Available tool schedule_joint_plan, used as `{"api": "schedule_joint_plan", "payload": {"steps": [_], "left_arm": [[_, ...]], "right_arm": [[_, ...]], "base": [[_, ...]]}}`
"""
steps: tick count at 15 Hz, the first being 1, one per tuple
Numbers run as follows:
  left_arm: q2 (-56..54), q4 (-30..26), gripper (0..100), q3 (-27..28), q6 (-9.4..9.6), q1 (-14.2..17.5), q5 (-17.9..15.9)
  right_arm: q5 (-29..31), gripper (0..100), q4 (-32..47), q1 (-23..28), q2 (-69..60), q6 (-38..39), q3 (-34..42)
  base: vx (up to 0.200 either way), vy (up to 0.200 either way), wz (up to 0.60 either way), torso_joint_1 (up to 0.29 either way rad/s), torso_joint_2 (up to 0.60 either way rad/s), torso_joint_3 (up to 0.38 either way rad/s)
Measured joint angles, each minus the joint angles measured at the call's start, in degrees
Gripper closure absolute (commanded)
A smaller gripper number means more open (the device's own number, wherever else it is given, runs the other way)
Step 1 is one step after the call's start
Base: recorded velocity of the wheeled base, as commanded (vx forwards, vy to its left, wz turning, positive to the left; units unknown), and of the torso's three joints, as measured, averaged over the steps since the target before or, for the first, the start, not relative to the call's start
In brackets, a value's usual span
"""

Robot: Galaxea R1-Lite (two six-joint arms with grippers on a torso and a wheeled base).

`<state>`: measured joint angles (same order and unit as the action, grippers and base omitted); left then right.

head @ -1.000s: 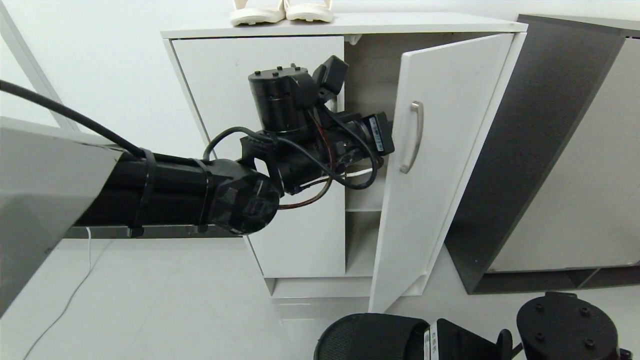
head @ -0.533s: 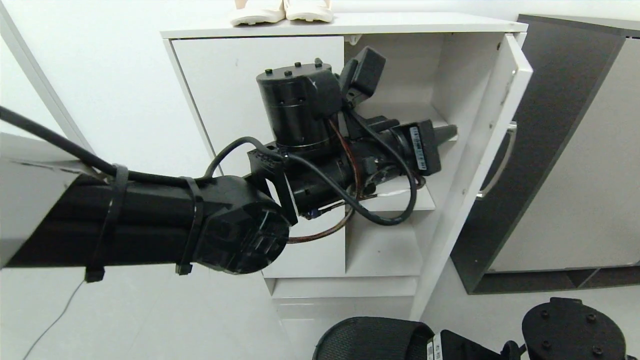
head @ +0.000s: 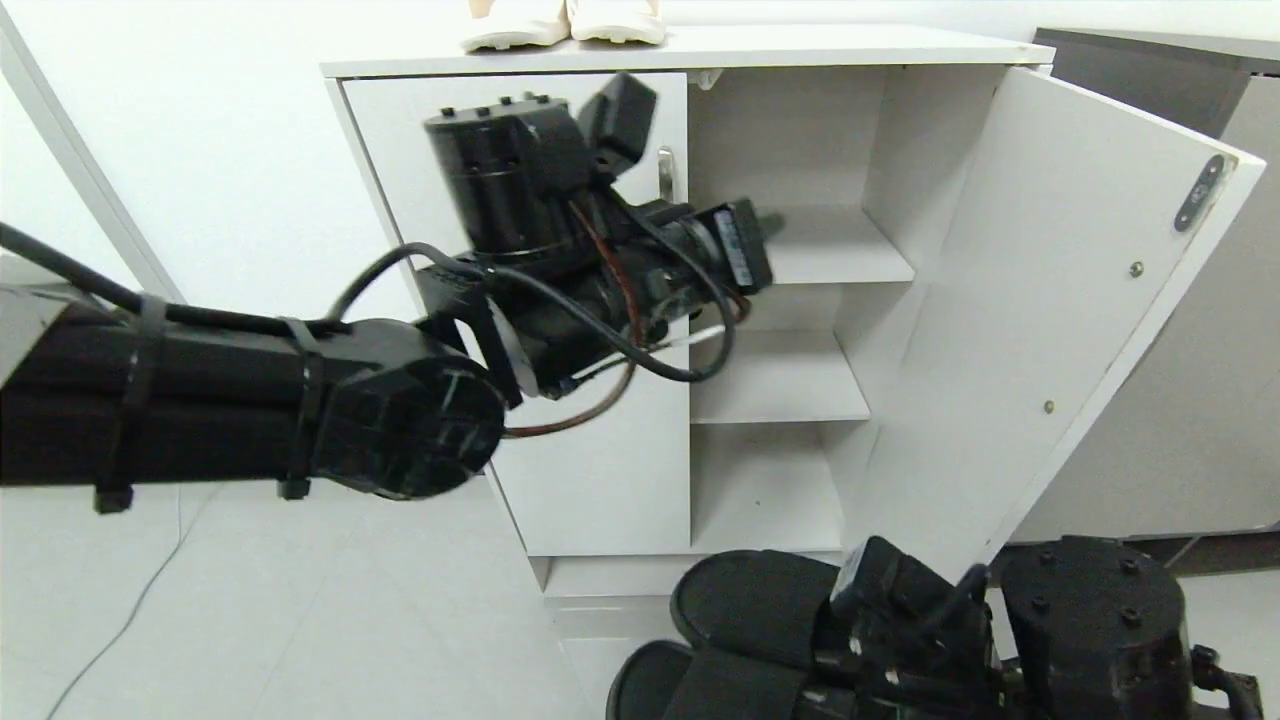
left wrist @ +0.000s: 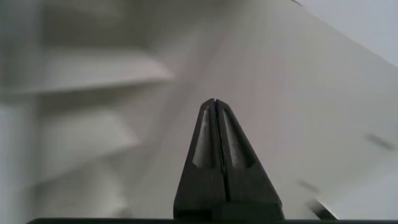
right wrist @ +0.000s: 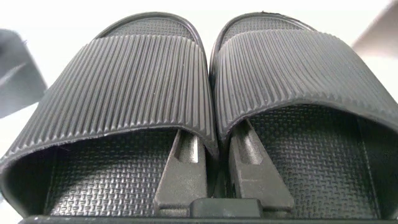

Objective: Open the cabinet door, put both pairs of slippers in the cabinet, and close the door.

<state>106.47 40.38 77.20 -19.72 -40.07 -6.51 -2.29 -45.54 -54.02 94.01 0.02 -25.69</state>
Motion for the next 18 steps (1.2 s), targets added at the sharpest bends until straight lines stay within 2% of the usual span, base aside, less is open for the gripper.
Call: {"api": "schedule_joint_plan", "payload": {"steps": [2,4,6,8,9,11,13,15,18], "left_arm": [[-3.3,-3.3,100,-1.8,1.19,6.7,5.6],[-8.5,-10.5,100,-5.1,2.51,11.9,9.2],[-16.2,-16.9,100,-9.5,3.28,15.9,10.8],[-25.7,-21.1,100,-15.7,3.89,18.4,13.3],[-30.8,-22.5,100,-19.4,4.68,19.0,16.3],[-41.8,-24.4,100,-28.1,7.03,20.3,24.7],[-53.0,-25.6,100,-37.7,10.09,25.0,29.9],[-64.5,-26.5,100,-47.7,12.70,30.8,32.5],[-79.6,-27.2,100,-63.5,14.75,36.6,33.8]], "right_arm": [[11.2,100,0.0,0.5,3.1,3.7,-4.8],[18.6,100,0.0,0.5,6.7,6.2,-10.2],[29.8,100,0.3,1.4,10.6,7.5,-16.4],[36.6,100,0.4,3.1,14.1,8.2,-22.1],[38.0,100,0.3,4.2,15.2,8.3,-23.7],[39.3,100,0.2,5.0,16.5,8.2,-24.8],[39.4,100,0.1,5.3,17.0,8.2,-25.0],[39.4,100,0.0,5.3,17.1,8.1,-25.1],[39.4,100,0.0,5.3,17.1,7.9,-25.1]], "base": [[0.000,0.000,0.00,0.000,0.00,0.000],[0.000,0.000,0.00,0.000,0.00,0.000],[0.000,0.000,0.00,0.000,0.00,0.000],[0.000,0.000,0.00,0.000,0.00,0.000],[0.000,0.000,0.00,0.000,0.00,0.000],[0.000,0.000,0.00,0.000,0.00,0.000],[0.000,0.000,0.00,0.000,0.00,0.000],[0.000,0.000,0.00,0.000,0.00,0.000],[0.000,0.000,0.00,0.000,0.00,0.000]]}}
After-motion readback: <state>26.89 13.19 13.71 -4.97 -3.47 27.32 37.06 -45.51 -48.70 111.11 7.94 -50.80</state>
